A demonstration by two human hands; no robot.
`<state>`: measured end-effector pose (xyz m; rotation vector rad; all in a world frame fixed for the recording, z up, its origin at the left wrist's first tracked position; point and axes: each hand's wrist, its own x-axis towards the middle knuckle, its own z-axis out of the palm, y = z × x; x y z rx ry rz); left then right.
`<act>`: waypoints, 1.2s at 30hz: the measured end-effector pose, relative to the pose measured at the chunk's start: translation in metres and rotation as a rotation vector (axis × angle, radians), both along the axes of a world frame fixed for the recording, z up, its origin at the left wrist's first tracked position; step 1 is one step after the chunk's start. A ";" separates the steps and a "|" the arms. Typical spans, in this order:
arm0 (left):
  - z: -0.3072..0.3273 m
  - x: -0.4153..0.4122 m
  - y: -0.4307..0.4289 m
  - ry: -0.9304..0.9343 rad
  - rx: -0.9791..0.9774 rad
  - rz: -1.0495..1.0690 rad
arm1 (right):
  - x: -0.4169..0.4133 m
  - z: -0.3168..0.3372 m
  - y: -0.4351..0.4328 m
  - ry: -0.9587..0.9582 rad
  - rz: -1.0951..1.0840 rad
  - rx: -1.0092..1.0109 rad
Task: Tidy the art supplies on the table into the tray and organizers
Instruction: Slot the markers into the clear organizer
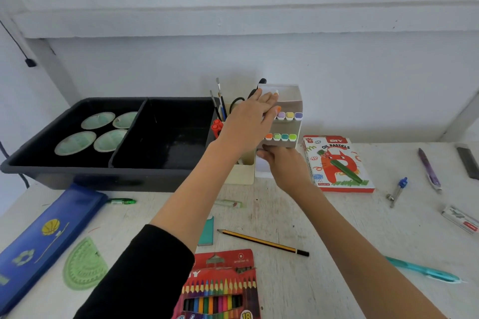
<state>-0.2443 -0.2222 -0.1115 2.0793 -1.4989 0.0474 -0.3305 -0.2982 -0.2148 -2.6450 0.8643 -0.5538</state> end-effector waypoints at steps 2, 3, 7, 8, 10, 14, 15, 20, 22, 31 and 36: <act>0.002 -0.002 0.000 -0.002 0.028 0.006 | 0.003 0.002 -0.004 0.014 0.038 0.090; 0.004 -0.003 0.000 -0.025 0.063 0.017 | 0.004 0.001 -0.004 0.005 0.057 0.120; 0.006 -0.013 0.009 -0.235 0.122 0.069 | -0.006 0.000 0.012 -0.145 0.026 0.191; 0.002 -0.019 0.018 -0.237 0.037 0.075 | -0.012 0.000 0.019 -0.184 0.009 0.177; -0.011 -0.035 0.042 -0.160 -0.225 0.076 | -0.026 0.000 0.035 -0.255 -0.027 0.096; -0.062 -0.055 0.101 -0.085 -0.460 0.123 | -0.046 -0.013 0.072 -0.377 -0.004 0.077; -0.076 -0.058 0.112 -0.060 -0.423 0.161 | -0.049 -0.019 0.080 -0.391 0.011 0.064; -0.125 -0.065 0.145 0.053 -0.060 0.541 | -0.055 -0.038 0.111 -0.390 0.086 0.170; -0.133 -0.066 0.150 0.062 0.137 0.616 | -0.056 -0.041 0.119 -0.377 0.095 0.206; -0.135 -0.069 0.159 0.243 -0.022 0.609 | -0.081 -0.043 0.132 -0.365 0.061 0.296; -0.110 -0.095 0.130 0.635 -0.299 0.418 | -0.105 -0.034 0.118 -0.406 -0.056 0.361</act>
